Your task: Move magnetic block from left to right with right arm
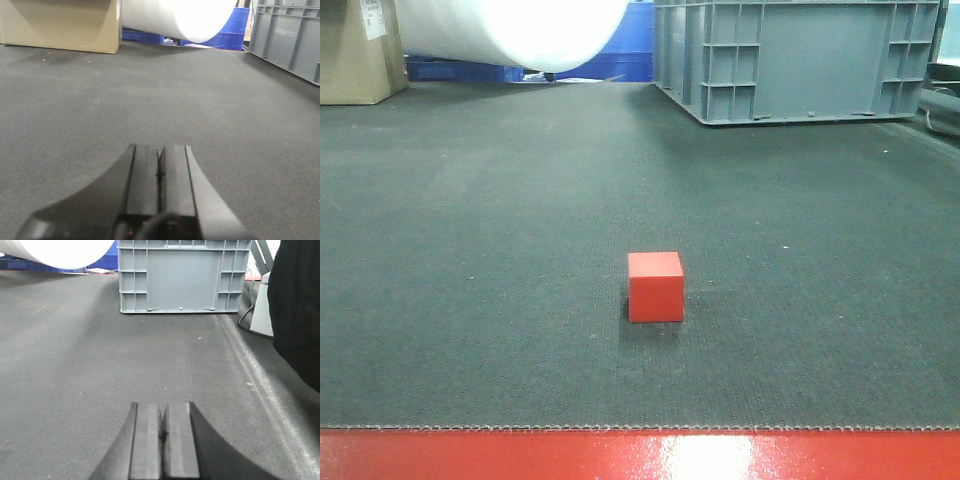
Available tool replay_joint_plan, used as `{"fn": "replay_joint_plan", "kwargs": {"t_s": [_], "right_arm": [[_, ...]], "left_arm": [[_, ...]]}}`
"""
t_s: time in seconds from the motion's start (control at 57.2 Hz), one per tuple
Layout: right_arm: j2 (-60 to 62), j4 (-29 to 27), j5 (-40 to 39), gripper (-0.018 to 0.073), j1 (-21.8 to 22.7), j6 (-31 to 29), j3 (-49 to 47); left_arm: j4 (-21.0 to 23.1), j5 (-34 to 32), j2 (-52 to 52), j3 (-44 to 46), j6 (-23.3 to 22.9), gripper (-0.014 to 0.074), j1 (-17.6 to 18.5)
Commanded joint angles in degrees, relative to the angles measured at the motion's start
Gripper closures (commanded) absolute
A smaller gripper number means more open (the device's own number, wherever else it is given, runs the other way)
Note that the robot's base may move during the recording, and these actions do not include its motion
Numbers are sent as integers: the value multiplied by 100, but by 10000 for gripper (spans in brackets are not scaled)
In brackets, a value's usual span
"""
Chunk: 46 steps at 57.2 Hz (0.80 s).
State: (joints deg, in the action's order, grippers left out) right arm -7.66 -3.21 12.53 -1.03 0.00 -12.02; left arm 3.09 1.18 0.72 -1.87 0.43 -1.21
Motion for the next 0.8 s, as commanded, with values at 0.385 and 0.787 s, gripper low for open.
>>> {"fn": "replay_joint_plan", "kwargs": {"t_s": [0.385, 0.787], "right_arm": [[942, 40, -1106, 490, 39, -56, 778], [946, 40, -1595, 490, 40, -56, 1377]], "left_arm": [[15, -465, 54, -46, -43, 722, 38], [15, -465, 54, -46, -43, 722, 38]]}}
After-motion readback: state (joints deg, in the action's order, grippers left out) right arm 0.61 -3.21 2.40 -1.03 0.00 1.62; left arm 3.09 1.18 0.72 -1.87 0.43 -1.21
